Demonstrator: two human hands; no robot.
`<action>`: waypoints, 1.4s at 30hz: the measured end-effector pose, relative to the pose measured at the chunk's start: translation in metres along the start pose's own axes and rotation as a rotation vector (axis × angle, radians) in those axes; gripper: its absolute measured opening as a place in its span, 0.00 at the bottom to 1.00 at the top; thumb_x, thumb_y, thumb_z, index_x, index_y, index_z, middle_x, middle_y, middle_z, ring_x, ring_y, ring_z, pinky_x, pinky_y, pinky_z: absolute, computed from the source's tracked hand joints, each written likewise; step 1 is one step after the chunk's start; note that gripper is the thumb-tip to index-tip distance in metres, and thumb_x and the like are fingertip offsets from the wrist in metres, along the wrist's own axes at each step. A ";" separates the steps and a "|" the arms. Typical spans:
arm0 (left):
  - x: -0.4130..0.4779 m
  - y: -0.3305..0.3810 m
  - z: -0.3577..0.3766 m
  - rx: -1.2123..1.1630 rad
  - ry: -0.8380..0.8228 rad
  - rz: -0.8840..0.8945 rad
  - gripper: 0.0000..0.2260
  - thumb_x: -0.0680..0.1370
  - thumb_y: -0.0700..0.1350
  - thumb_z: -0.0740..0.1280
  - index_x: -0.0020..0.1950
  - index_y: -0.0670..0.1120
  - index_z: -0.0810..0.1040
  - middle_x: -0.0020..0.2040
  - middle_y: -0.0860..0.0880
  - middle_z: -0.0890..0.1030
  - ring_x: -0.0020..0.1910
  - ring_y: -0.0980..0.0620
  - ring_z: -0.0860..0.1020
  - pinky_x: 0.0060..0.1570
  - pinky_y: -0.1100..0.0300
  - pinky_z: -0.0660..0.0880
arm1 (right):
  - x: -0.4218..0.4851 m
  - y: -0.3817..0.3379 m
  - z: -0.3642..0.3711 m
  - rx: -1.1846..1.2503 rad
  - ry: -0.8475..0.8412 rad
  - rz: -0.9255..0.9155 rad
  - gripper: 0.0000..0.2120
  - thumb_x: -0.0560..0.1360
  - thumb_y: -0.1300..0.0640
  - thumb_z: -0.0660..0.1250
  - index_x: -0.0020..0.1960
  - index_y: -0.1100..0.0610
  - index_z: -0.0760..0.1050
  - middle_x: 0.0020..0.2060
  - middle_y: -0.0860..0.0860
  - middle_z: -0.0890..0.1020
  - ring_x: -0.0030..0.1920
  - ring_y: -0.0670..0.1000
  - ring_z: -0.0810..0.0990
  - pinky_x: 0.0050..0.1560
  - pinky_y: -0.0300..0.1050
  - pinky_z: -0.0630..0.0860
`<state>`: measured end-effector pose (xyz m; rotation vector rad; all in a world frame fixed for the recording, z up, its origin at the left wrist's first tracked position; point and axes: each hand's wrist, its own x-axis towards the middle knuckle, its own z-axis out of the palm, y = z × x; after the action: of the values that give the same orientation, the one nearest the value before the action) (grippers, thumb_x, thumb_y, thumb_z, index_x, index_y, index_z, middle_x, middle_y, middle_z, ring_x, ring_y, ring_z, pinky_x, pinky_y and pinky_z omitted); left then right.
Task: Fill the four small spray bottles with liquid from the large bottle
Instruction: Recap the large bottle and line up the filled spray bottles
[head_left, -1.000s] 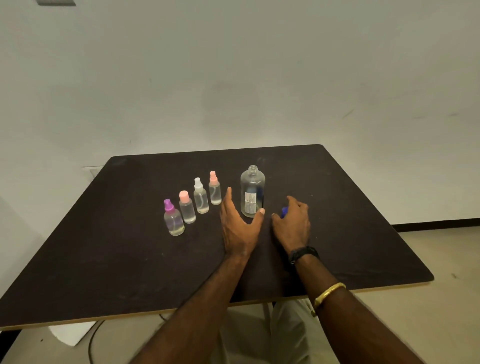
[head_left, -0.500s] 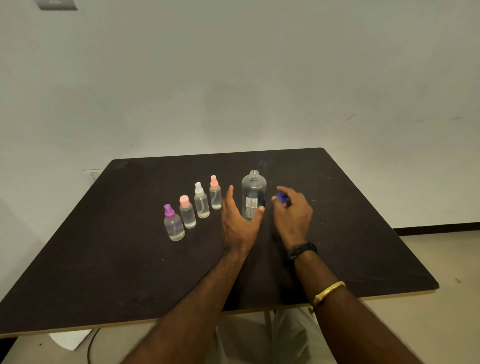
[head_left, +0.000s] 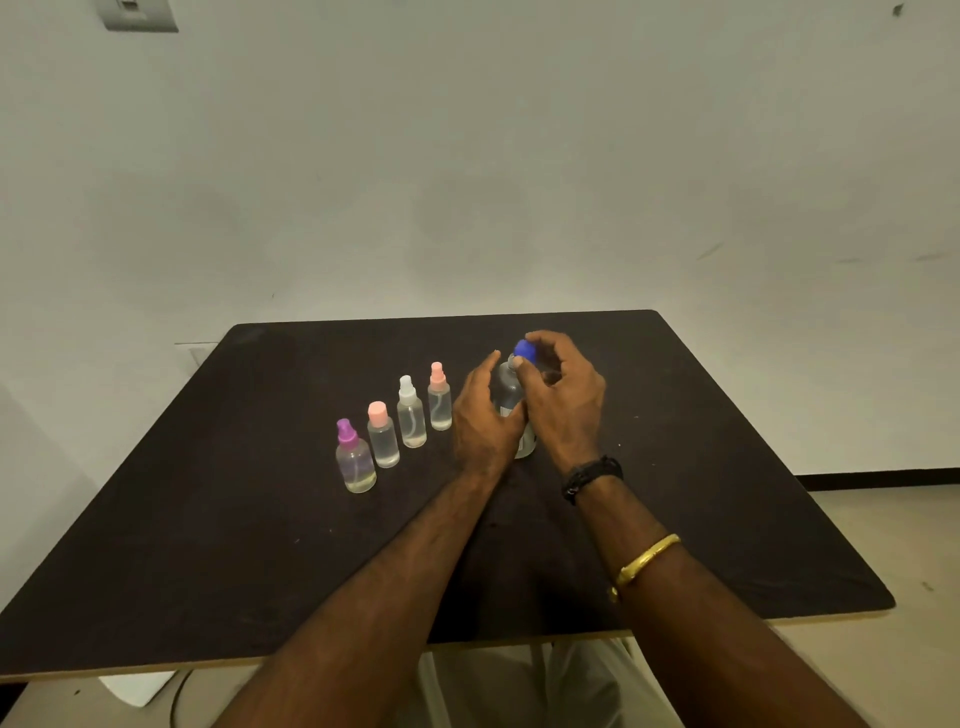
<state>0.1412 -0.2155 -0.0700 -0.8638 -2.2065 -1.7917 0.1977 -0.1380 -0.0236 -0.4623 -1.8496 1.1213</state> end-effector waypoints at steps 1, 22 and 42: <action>-0.001 -0.002 0.000 -0.011 0.002 0.007 0.26 0.77 0.44 0.74 0.74 0.43 0.72 0.70 0.47 0.78 0.69 0.54 0.76 0.69 0.54 0.75 | -0.001 0.002 0.001 -0.003 -0.008 -0.004 0.13 0.76 0.57 0.72 0.60 0.50 0.80 0.54 0.43 0.83 0.55 0.41 0.81 0.51 0.32 0.79; -0.002 -0.011 0.003 -0.063 0.047 -0.002 0.22 0.77 0.39 0.73 0.71 0.43 0.76 0.66 0.47 0.81 0.65 0.53 0.79 0.66 0.54 0.78 | 0.004 0.008 0.016 -0.109 0.008 -0.011 0.12 0.72 0.55 0.76 0.53 0.52 0.76 0.53 0.47 0.79 0.50 0.43 0.78 0.48 0.31 0.74; -0.013 -0.017 -0.001 -0.109 -0.014 -0.023 0.28 0.79 0.39 0.71 0.78 0.47 0.68 0.74 0.51 0.75 0.73 0.55 0.74 0.70 0.55 0.74 | -0.025 0.029 0.001 0.054 -0.148 0.190 0.41 0.72 0.50 0.77 0.79 0.48 0.61 0.67 0.47 0.76 0.60 0.41 0.77 0.55 0.31 0.75</action>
<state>0.1426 -0.2221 -0.0902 -0.8778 -2.1532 -1.9375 0.2062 -0.1407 -0.0605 -0.5455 -1.9280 1.3617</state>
